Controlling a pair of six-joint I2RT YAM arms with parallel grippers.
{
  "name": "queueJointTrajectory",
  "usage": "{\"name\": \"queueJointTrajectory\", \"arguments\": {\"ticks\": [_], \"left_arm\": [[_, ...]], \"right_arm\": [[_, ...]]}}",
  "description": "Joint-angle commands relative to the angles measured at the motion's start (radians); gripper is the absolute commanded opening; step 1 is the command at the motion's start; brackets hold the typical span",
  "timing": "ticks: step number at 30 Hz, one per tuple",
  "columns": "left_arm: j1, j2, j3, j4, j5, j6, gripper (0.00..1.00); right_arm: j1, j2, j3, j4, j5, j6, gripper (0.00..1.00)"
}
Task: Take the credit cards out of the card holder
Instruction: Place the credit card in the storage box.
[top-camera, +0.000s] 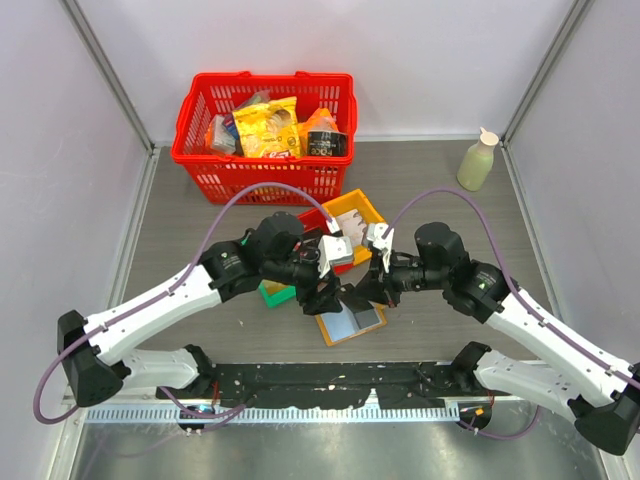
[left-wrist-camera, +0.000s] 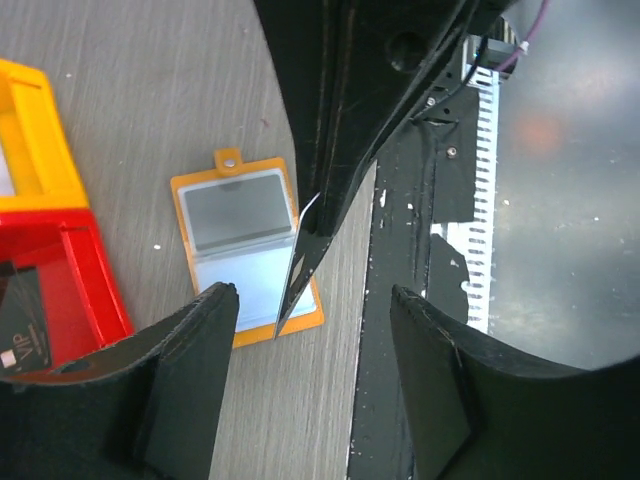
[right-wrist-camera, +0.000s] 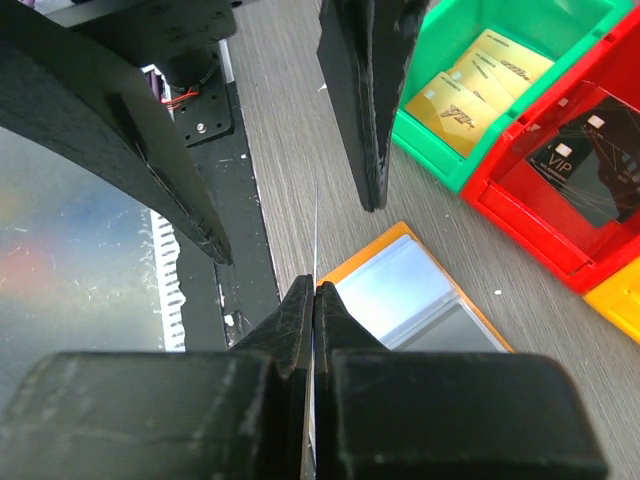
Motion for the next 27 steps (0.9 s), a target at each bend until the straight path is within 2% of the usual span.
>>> {"name": "queueJointTrajectory", "arguments": {"ticks": [1, 4, 6, 7, 9, 11, 12, 13, 14, 15, 16, 19, 24, 27], "left_arm": [[0.002, 0.03, 0.041, -0.014, 0.107, 0.052, 0.62], [0.002, 0.05, 0.053, -0.017, 0.136, 0.054, 0.39], [0.002, 0.061, 0.057, -0.022, 0.163, 0.052, 0.16], [0.002, 0.064, 0.057, -0.023, 0.17, 0.052, 0.01], [0.002, 0.059, 0.044, -0.013, 0.153, 0.04, 0.0], [0.008, 0.041, 0.016, 0.018, 0.116, 0.009, 0.0], [0.014, 0.032, -0.005, 0.047, 0.092, -0.012, 0.0], [0.022, 0.016, -0.028, 0.081, 0.052, -0.056, 0.0], [0.037, -0.001, -0.06, 0.12, -0.003, -0.09, 0.0], [0.057, -0.019, -0.093, 0.172, -0.077, -0.171, 0.0], [0.077, -0.034, -0.123, 0.217, -0.181, -0.249, 0.0], [0.164, -0.068, -0.183, 0.303, -0.399, -0.459, 0.0], [0.224, -0.047, -0.223, 0.331, -0.664, -0.772, 0.0], [0.234, 0.008, -0.223, 0.351, -0.738, -0.926, 0.0]], "right_arm": [[0.009, -0.014, 0.004, 0.051, -0.061, -0.061, 0.01], [0.009, -0.005, 0.004, 0.042, -0.065, -0.07, 0.01], [0.009, -0.003, 0.004, 0.03, -0.056, -0.081, 0.01], [0.009, -0.005, 0.0, 0.025, -0.046, -0.081, 0.01], [0.009, -0.014, -0.011, 0.037, -0.032, -0.073, 0.01], [0.009, -0.038, -0.026, 0.059, 0.017, -0.042, 0.08], [0.009, -0.045, -0.031, 0.065, 0.039, -0.013, 0.19], [0.009, -0.057, -0.039, 0.077, 0.097, 0.004, 0.25], [0.007, -0.064, -0.04, 0.082, 0.137, 0.037, 0.34], [0.009, -0.075, -0.045, 0.091, 0.21, 0.062, 0.39], [0.009, -0.081, -0.048, 0.094, 0.261, 0.114, 0.53], [0.009, -0.104, -0.059, 0.099, 0.405, 0.186, 0.73], [0.009, -0.156, -0.117, 0.146, 0.5, 0.273, 0.81], [0.007, -0.187, -0.149, 0.157, 0.585, 0.387, 0.82]]}}
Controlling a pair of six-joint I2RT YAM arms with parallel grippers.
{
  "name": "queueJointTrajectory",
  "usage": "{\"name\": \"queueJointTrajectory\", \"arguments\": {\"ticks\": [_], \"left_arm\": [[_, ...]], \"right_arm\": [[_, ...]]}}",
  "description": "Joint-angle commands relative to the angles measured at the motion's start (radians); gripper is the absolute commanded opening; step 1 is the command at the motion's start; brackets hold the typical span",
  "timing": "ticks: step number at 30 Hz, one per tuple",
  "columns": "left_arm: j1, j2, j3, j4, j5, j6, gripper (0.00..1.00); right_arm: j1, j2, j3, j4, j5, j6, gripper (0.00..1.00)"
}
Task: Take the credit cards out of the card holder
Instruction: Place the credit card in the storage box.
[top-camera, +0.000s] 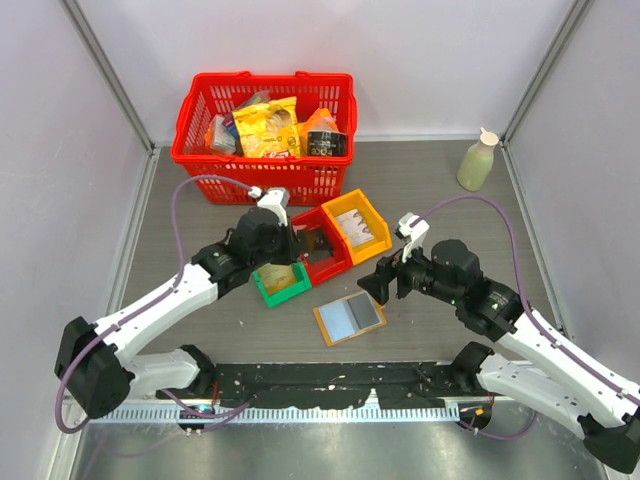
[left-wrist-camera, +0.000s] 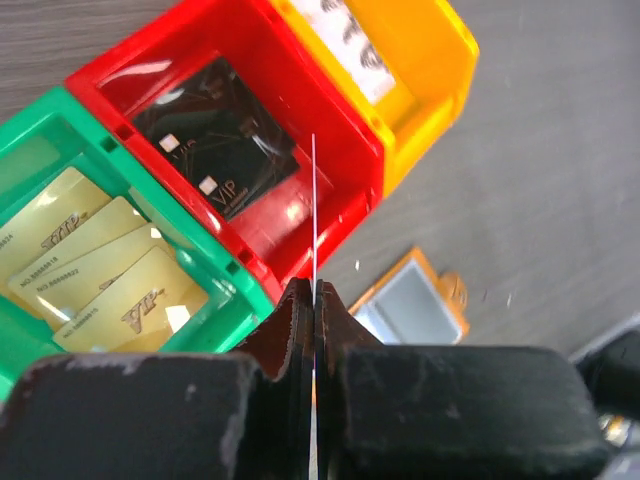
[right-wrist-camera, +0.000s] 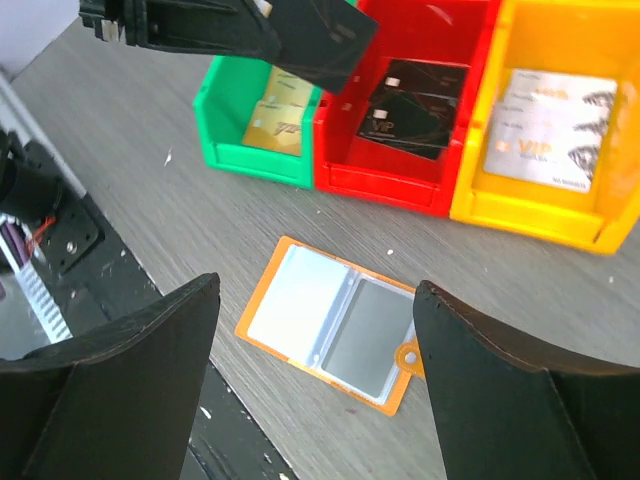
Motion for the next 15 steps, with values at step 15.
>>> {"name": "queueJointTrajectory", "arguments": {"ticks": [15], "left_arm": [[0.014, 0.472, 0.234, 0.135, -0.226, -0.509, 0.0]], "right_arm": [[0.002, -0.049, -0.098, 0.016, 0.201, 0.261, 0.82]]}}
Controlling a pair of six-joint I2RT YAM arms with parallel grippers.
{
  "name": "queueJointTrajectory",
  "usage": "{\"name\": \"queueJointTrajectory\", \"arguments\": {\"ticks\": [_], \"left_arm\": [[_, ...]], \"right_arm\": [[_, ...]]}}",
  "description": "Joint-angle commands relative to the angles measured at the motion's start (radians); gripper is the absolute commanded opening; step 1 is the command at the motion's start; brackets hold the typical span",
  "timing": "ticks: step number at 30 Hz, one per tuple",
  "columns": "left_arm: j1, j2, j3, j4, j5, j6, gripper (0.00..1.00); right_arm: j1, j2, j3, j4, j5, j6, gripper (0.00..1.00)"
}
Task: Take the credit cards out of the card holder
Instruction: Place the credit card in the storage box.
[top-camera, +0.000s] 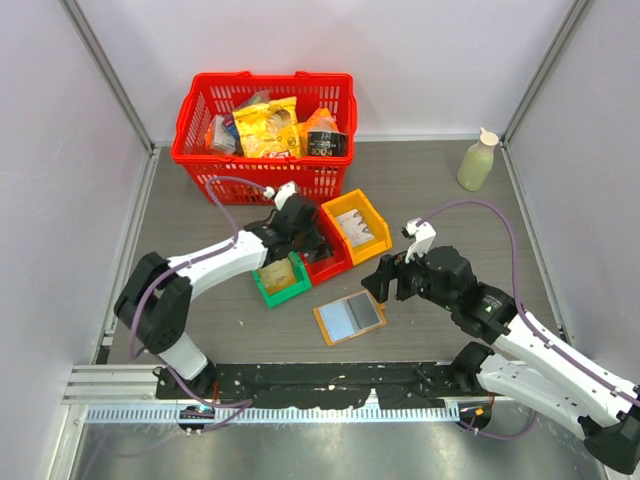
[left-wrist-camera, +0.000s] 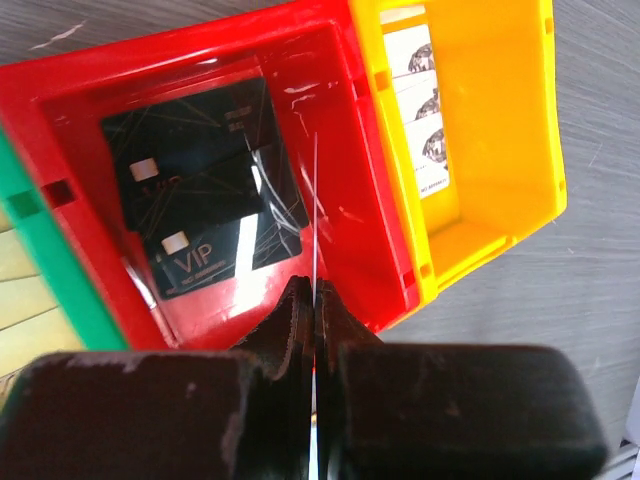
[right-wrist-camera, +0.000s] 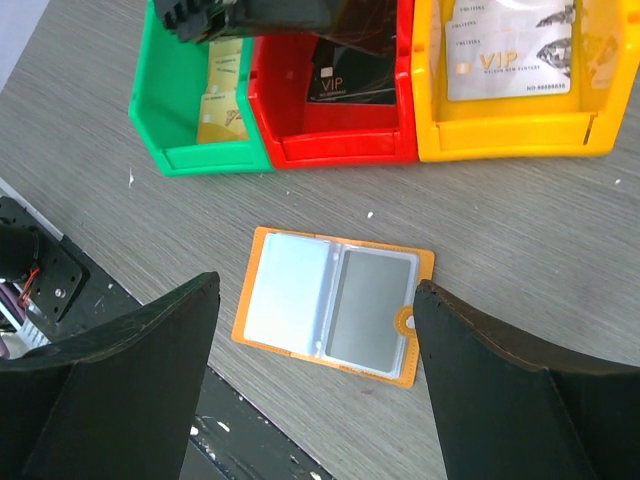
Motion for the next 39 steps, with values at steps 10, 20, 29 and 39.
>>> {"name": "queueJointTrajectory", "arguments": {"ticks": [10, 20, 29, 39], "left_arm": [[0.007, 0.127, 0.129, -0.027, -0.046, -0.065, 0.4], [0.0, -0.132, 0.126, -0.162, -0.094, 0.049, 0.76], [-0.083, -0.328, -0.019, -0.18, 0.098, 0.061, 0.63], [-0.247, -0.228, -0.208, -0.056, 0.146, 0.015, 0.55]], "right_arm": [[0.002, -0.039, -0.003, -0.04, 0.084, 0.027, 0.82], [0.002, 0.069, 0.001, -0.025, 0.071, 0.028, 0.77], [0.002, 0.235, 0.003, 0.027, -0.027, 0.07, 0.62], [0.025, 0.405, 0.007, 0.064, -0.043, 0.096, 0.58]]}}
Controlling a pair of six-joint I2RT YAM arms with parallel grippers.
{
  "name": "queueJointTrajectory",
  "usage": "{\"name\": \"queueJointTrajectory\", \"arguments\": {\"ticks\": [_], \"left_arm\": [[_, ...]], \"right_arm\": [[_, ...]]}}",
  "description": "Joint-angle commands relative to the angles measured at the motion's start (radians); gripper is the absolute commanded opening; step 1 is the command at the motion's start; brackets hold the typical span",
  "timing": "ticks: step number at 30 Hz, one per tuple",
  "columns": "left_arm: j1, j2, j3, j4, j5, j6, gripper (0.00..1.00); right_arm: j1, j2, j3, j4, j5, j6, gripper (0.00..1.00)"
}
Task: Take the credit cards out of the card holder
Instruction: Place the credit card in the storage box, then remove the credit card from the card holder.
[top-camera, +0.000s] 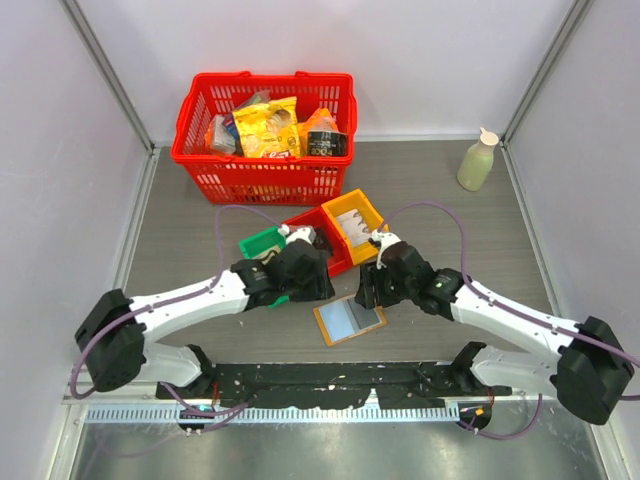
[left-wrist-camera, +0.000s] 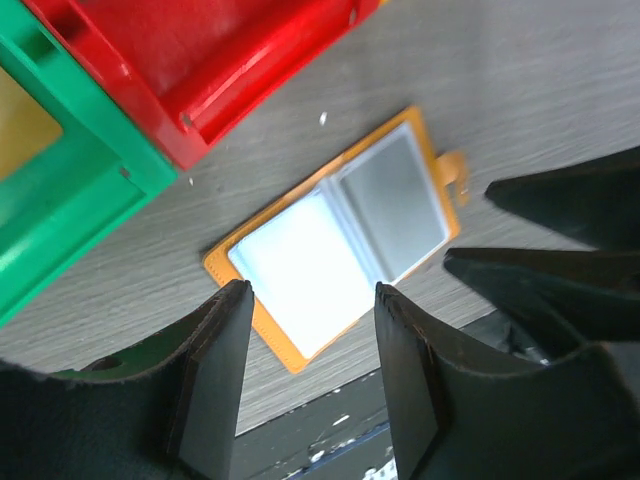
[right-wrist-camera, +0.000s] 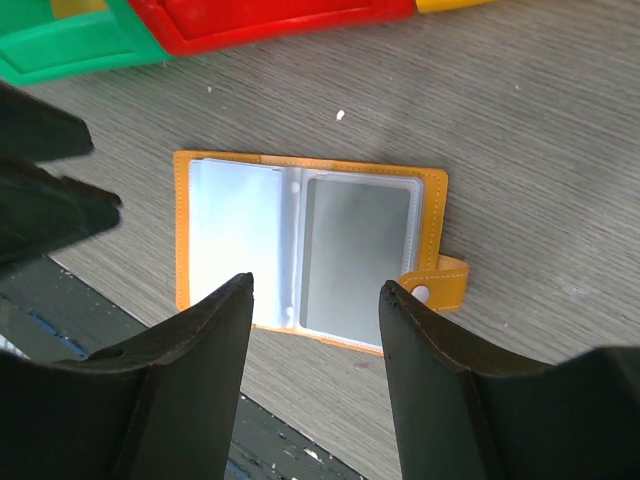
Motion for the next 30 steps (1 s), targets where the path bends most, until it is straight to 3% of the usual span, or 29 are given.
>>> {"name": "queueJointTrajectory", "arguments": {"ticks": [1, 12, 30], "left_arm": [[-0.037, 0.069, -0.031, 0.116, 0.037, -0.026, 0.53], [-0.092, 0.246, -0.029, 0.131, 0.042, -0.019, 0.26], [-0.129, 0.252, -0.063, 0.033, -0.049, -0.043, 0.16]], "right_arm": [[0.008, 0.07, 0.021, 0.063, 0.008, 0.013, 0.58], [0.008, 0.213, 0.021, 0.064, 0.067, 0.003, 0.57], [0.009, 0.155, 0.156, -0.009, 0.048, -0.006, 0.58]]}}
